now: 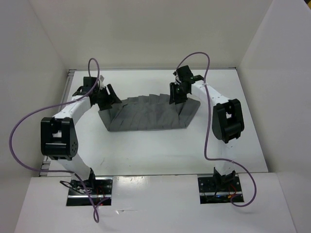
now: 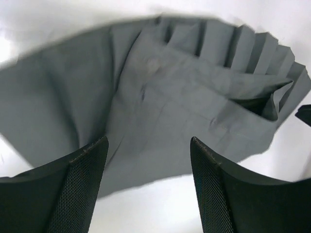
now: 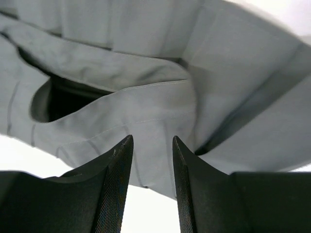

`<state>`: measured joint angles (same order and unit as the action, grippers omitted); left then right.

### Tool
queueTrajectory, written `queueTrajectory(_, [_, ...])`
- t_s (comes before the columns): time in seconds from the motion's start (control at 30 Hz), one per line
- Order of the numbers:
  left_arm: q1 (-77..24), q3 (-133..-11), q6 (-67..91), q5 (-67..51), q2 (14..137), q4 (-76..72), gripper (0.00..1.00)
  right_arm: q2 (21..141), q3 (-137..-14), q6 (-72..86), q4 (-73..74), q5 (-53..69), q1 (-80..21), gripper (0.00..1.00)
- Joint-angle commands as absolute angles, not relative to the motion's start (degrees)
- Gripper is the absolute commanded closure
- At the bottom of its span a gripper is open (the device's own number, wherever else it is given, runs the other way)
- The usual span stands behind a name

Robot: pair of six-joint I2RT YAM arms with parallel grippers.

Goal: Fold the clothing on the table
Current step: Fold the skirt

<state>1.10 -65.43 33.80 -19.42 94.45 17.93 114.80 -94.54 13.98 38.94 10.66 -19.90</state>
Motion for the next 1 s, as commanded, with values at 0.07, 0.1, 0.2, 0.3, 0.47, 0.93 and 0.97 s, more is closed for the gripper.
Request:
queueTrajectory(0.07, [-2.9, -76.5, 22.7, -13.6, 102.5, 18.9, 0.26, 115.8, -97.5, 14.5, 41.8, 4.7, -19.4, 0.56])
queueTrajectory(0.1, [-4.3, -78.5, 19.0, -12.5, 103.4, 18.9, 0.27, 115.8, -96.9, 15.1, 41.8, 4.7, -19.4, 0.56])
queueTrajectory(0.2, [-7.2, -79.7, 13.1, -8.1, 105.3, 18.9, 0.27, 115.3, -96.2, 15.6, 42.4, 2.9, -19.4, 0.56])
queueTrajectory(0.3, [-9.4, -81.2, 9.2, -4.6, 107.1, 18.9, 0.27, 114.8, -95.2, 16.2, 42.4, 2.4, -19.4, 0.56])
queueTrajectory(0.47, [-11.2, -84.4, 6.2, 0.8, 111.6, 19.5, 0.29, 113.6, -93.4, 16.2, 42.9, 2.4, -18.9, 0.56])
queueTrajectory(0.93, [-16.3, -87.6, 3.8, 5.8, 116.7, 20.7, 0.57, 111.4, -89.9, 17.2, 42.4, 3.1, -16.7, 0.56])
queueTrajectory(0.97, [-16.8, -86.9, 3.8, 5.8, 116.7, 20.7, 0.57, 111.4, -89.9, 17.7, 42.4, 3.1, -16.7, 0.56])
